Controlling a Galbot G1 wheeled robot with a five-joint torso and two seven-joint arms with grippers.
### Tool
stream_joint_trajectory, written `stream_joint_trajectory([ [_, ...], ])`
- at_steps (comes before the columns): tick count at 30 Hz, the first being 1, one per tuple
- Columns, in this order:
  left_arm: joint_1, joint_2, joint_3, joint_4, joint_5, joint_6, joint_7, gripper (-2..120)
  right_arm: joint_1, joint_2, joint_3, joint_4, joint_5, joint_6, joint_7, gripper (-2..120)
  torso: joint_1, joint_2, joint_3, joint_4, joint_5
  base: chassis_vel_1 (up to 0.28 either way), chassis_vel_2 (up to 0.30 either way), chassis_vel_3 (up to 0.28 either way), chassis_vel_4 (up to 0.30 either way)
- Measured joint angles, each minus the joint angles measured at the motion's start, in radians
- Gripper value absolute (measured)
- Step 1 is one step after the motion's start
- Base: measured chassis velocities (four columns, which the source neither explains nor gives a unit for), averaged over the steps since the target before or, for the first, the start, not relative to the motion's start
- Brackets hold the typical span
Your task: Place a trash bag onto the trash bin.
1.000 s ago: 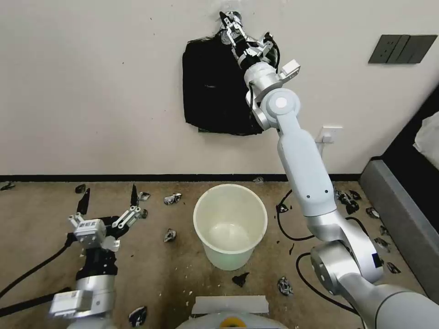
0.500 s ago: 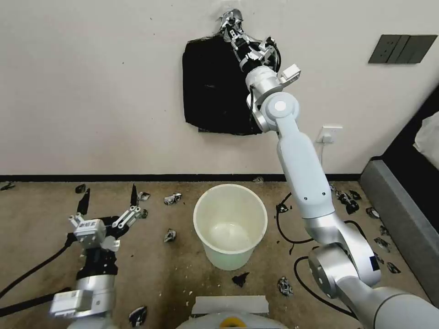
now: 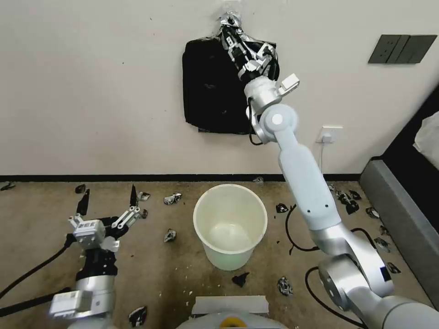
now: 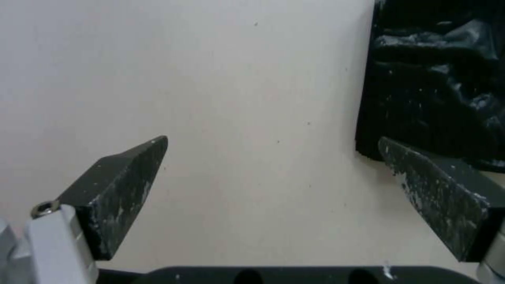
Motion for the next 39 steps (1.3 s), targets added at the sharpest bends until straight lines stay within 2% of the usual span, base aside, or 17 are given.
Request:
stream_joint_trajectory([
  [8,-0.004,-0.001,0.014,-0.008,-0.002,0.000,0.000,100,-0.181,-0.075,-0.049,0.155,-0.083,0.008,-0.033,0,0.000,0.000,0.000,0.0001,0.0002,0.000,0.000,0.000,0.000],
  [16,0.006,-0.008,0.026,-0.020,-0.001,-0.004,0.000,100,-0.307,-0.110,-0.066,0.229,-0.121,0.008,-0.025,0,0.000,0.000,0.000,0.0000,0.0000,0.000,0.000,0.000,0.000],
  [30,0.009,-0.011,0.045,-0.031,0.000,-0.013,0.001,100,-0.414,-0.150,-0.104,0.310,-0.184,0.006,-0.017,0,0.000,0.000,0.000,0.0001,0.0000,0.000,0.000,0.000,0.000],
  [39,0.013,-0.011,0.054,-0.036,0.002,-0.023,0.001,100,-0.571,-0.200,-0.113,0.411,-0.278,0.006,-0.040,0,0.000,0.000,0.000,0.0001,0.0000,0.000,0.000,0.000,0.000],
])
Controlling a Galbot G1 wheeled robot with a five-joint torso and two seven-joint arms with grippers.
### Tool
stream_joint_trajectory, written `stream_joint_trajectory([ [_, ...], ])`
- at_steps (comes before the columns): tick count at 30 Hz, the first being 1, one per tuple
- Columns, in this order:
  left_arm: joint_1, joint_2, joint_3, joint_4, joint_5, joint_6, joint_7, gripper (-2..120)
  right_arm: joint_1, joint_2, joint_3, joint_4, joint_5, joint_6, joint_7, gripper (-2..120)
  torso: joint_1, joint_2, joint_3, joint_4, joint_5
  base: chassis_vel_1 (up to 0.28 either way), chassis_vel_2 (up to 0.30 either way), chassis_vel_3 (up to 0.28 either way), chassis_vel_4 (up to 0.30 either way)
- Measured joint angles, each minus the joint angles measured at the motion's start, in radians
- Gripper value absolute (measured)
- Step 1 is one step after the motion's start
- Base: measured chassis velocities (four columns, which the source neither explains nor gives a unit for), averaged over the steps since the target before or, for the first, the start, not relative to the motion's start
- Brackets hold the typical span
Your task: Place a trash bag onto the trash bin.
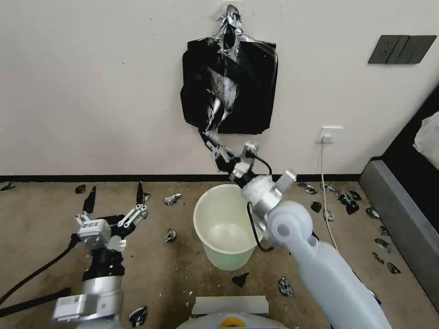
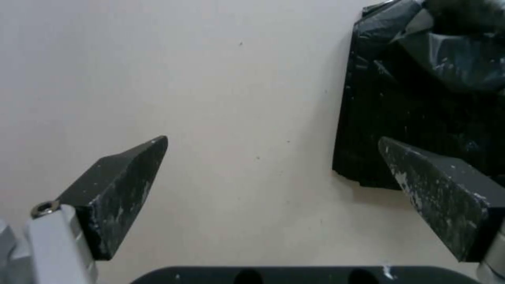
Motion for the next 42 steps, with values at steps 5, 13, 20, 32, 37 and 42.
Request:
stream_joint_trajectory([
  [5,-0.001,-0.002,0.013,0.000,0.006,0.000,0.000,100,-0.059,-0.021,0.007,0.033,-0.046,0.010,-0.010,0,0.000,0.000,0.000,0.0000,0.0000,0.000,0.000,0.000,0.000],
  [13,0.005,-0.002,0.014,-0.004,0.007,0.000,-0.001,100,-0.102,-0.049,0.005,0.064,-0.101,0.027,-0.018,0,0.000,0.000,0.000,0.0000,-0.0001,0.000,0.000,0.000,0.000],
  [20,0.004,-0.002,0.020,-0.005,0.007,-0.001,-0.001,100,-0.124,-0.067,-0.008,0.075,-0.150,0.040,-0.025,0,0.000,0.000,0.000,0.0000,0.0000,0.000,0.000,0.000,0.000],
  [32,-0.001,0.000,0.022,0.000,0.008,-0.001,-0.001,100,-0.132,-0.081,-0.015,0.063,-0.203,0.061,-0.047,0,0.000,0.000,0.000,0.0000,0.0000,0.000,0.000,0.000,0.000],
  [37,-0.004,-0.001,0.024,0.002,0.008,0.000,-0.002,100,-0.118,-0.085,-0.012,0.060,-0.233,0.053,0.002,0,0.000,0.000,0.000,0.0001,0.0000,0.000,0.000,0.000,0.000],
  [42,-0.008,-0.001,0.025,0.003,0.007,0.001,-0.003,100,-0.117,-0.088,0.005,0.079,-0.254,0.026,0.071,4,0.000,0.000,0.000,0.0001,0.0000,0.000,0.000,0.000,0.000],
])
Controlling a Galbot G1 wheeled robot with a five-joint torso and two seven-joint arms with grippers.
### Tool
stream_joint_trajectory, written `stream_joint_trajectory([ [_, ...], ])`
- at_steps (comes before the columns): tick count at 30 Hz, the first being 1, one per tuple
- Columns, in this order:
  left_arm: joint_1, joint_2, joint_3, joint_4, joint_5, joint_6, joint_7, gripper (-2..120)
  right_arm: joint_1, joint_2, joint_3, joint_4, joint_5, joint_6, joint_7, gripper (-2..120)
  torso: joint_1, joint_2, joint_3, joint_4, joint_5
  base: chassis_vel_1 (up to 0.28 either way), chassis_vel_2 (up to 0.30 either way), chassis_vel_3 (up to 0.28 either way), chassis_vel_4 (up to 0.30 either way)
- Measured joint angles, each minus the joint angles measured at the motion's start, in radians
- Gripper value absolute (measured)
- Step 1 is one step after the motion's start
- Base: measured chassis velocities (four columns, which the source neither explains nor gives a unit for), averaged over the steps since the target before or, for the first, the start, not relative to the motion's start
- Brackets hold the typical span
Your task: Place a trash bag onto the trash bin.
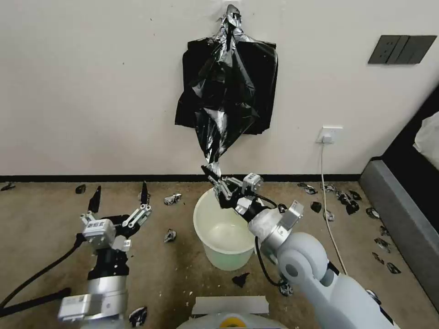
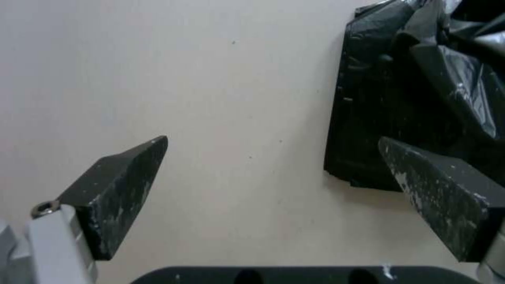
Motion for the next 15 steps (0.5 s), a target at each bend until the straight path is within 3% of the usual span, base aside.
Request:
stream_joint_trajectory([
  [3,-0.002,0.000,0.004,0.002,-0.001,0.001,-0.001,100,-0.014,-0.012,0.022,0.038,-0.022,-0.012,0.075,19,0.000,0.000,0.000,0.0000,0.0000,0.000,0.000,0.000,0.000],
  [5,-0.003,0.000,0.006,0.002,-0.001,0.002,-0.001,100,-0.022,-0.018,0.035,0.056,-0.031,-0.026,0.096,22,0.000,0.000,0.000,0.0000,0.0000,0.000,0.000,0.000,0.000],
  [7,-0.006,0.002,0.009,0.004,-0.002,0.003,-0.002,100,-0.062,-0.043,0.081,0.110,-0.060,-0.118,0.143,34,0.000,0.000,0.000,0.0000,-0.0002,0.000,0.000,0.000,0.000],
  [15,-0.011,0.003,0.014,0.013,-0.004,0.003,-0.003,100,-0.160,-0.080,0.147,0.172,-0.121,-0.200,0.201,59,0.000,0.000,0.000,-0.0001,0.0000,0.000,0.000,0.000,0.000],
])
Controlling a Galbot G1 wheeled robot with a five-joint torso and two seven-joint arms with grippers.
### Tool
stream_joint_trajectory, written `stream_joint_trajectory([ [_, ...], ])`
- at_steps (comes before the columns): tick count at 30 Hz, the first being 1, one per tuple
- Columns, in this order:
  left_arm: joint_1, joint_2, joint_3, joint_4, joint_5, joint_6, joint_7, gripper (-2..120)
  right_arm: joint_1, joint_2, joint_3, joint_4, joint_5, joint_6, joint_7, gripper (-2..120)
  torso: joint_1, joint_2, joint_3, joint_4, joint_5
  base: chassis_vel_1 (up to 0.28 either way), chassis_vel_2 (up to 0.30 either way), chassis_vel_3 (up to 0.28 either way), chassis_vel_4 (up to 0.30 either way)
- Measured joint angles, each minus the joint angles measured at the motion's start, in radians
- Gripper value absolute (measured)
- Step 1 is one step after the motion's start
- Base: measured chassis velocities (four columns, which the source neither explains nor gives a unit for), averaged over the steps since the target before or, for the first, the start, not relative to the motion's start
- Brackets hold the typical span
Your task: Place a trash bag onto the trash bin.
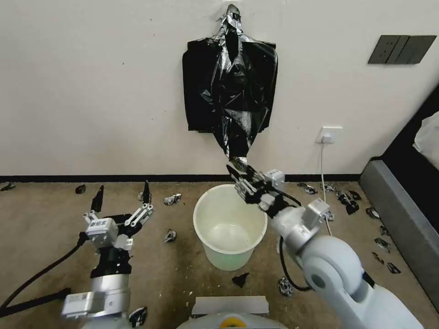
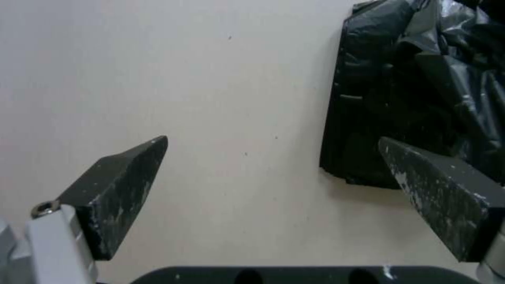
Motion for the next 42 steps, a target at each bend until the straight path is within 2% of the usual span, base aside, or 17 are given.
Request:
stream_joint_trajectory([
  [3,-0.002,0.000,0.003,0.001,0.000,0.001,-0.001,100,-0.035,-0.005,0.035,0.025,-0.028,-0.044,0.034,72,0.000,0.000,0.000,0.0001,0.0000,0.000,0.000,0.000,0.000],
  [4,-0.002,0.000,0.003,0.001,0.000,0.001,-0.001,100,-0.035,-0.005,0.035,0.025,-0.028,-0.044,0.034,72,0.000,0.000,0.000,0.0001,0.0000,0.000,0.000,0.000,0.000],
  [8,0.000,0.001,-0.002,0.001,0.000,0.005,-0.004,100,-0.092,-0.013,0.057,0.055,-0.243,-0.052,0.035,93,0.000,0.000,0.000,-0.0001,0.0000,0.000,0.000,0.000,0.000],
  [13,-0.001,0.000,-0.001,0.001,0.000,0.005,-0.005,100,-0.041,-0.040,0.047,0.064,-0.319,-0.031,0.034,100,0.000,0.000,0.000,0.0000,0.0000,0.000,0.000,0.000,0.000],
  [17,0.007,-0.004,0.001,0.001,0.008,0.005,-0.006,100,0.122,-0.124,-0.021,0.070,-0.339,-0.037,0.024,100,0.000,0.000,0.000,-0.0001,0.0000,0.000,0.000,0.000,0.000],
  [18,0.007,-0.004,0.001,0.001,0.008,0.005,-0.006,100,0.122,-0.124,-0.021,0.070,-0.339,-0.037,0.024,100,0.000,0.000,0.000,-0.0001,0.0000,0.000,0.000,0.000,0.000],
  [21,0.011,-0.005,-0.005,-0.001,0.012,0.005,-0.010,100,0.290,-0.146,-0.118,0.051,-0.292,-0.082,0.045,100,0.000,0.000,0.000,0.0001,-0.0001,0.000,0.000,0.000,0.000],
  [22,0.011,-0.005,-0.005,-0.001,0.012,0.005,-0.010,100,0.290,-0.146,-0.118,0.051,-0.292,-0.082,0.045,100,0.000,0.000,0.000,0.0001,-0.0001,0.000,0.000,0.000,0.000],
  [24,0.011,-0.005,-0.008,-0.004,0.016,0.006,-0.016,100,0.432,-0.147,-0.210,0.024,-0.244,-0.132,0.082,100,0.000,0.000,0.000,0.0003,-0.0002,0.000,0.000,0.000,0.000],
  [27,0.010,-0.005,-0.012,-0.006,0.016,0.011,-0.021,100,0.552,-0.132,-0.303,0.000,-0.226,-0.191,0.119,100,0.000,0.000,0.000,0.0002,-0.0002,0.000,0.000,0.000,0.000],
  [29,0.009,-0.003,-0.015,-0.006,0.016,0.015,-0.022,100,0.664,-0.093,-0.386,-0.016,-0.217,-0.281,0.202,100,0.000,0.000,0.000,0.0001,-0.0005,0.000,0.000,0.000,0.000],
  [30,0.009,-0.003,-0.015,-0.006,0.016,0.015,-0.022,100,0.664,-0.093,-0.386,-0.016,-0.217,-0.281,0.202,100,0.000,0.000,0.000,0.0001,-0.0005,0.000,0.000,0.000,0.000],
  [33,0.003,-0.004,-0.017,-0.004,0.015,0.017,-0.024,100,0.772,-0.011,-0.470,-0.046,-0.196,-0.418,0.358,100,0.000,0.000,0.000,0.0004,-0.0003,0.000,0.000,0.000,0.000],
  [34,0.003,-0.004,-0.017,-0.004,0.015,0.017,-0.024,100,0.772,-0.011,-0.470,-0.046,-0.196,-0.418,0.358,100,0.000,0.000,0.000,0.0004,-0.0003,0.000,0.000,0.000,0.000],
  [35,0.002,-0.005,-0.017,-0.002,0.012,0.017,-0.024,100,0.804,0.031,-0.502,-0.070,-0.192,-0.450,0.414,100,0.000,0.000,0.000,0.0002,-0.0006,0.000,0.000,0.000,0.000],
  [37,0.001,-0.004,-0.018,0.002,0.007,0.017,-0.024,100,0.831,0.068,-0.541,-0.106,-0.203,-0.458,0.444,100,0.000,0.000,0.000,0.0001,-0.0005,0.000,0.000,0.000,0.000],
  [42,-0.002,0.002,-0.026,0.004,-0.008,0.017,-0.024,100,0.850,0.102,-0.586,-0.164,-0.232,-0.459,0.468,100,0.000,0.000,0.000,0.0002,-0.0006,0.000,0.000,0.000,0.000],
])
